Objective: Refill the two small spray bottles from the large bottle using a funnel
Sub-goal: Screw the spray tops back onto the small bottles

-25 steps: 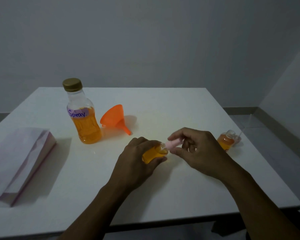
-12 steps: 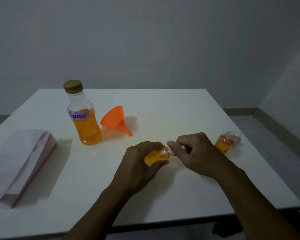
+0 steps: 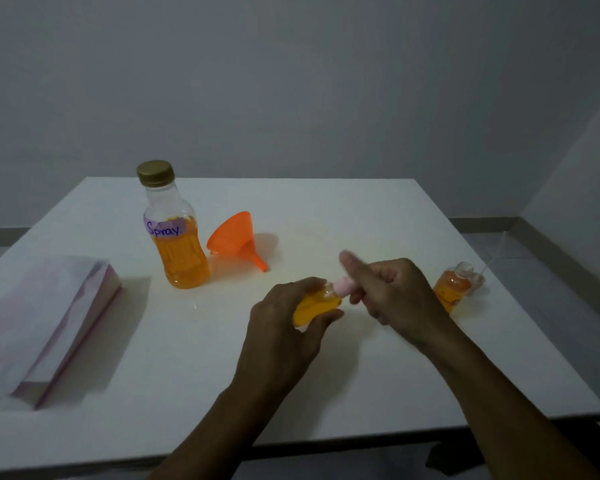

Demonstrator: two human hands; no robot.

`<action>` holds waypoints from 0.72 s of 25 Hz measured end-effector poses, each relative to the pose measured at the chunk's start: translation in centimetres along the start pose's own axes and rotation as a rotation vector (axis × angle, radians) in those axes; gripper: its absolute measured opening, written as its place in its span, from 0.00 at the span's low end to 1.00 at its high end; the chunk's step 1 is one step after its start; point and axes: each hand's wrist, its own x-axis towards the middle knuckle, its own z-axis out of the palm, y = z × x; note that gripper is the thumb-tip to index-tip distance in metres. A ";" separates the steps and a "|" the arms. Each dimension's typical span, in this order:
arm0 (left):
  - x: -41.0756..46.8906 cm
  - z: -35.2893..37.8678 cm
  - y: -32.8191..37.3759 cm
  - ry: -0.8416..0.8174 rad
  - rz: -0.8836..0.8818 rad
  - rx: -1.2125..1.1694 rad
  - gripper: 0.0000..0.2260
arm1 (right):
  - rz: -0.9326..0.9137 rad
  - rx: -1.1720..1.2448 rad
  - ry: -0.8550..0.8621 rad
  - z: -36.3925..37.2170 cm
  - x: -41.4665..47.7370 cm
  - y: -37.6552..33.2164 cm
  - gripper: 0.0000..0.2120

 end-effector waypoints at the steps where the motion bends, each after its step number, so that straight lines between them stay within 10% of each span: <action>1: 0.2 -0.2 -0.3 0.006 -0.041 -0.011 0.19 | 0.001 0.053 0.070 -0.4 -0.1 -0.2 0.28; 18: -1.2 -6.2 -5.0 0.057 -0.399 -0.057 0.25 | -0.025 -0.286 -0.147 -0.9 -4.1 7.4 0.04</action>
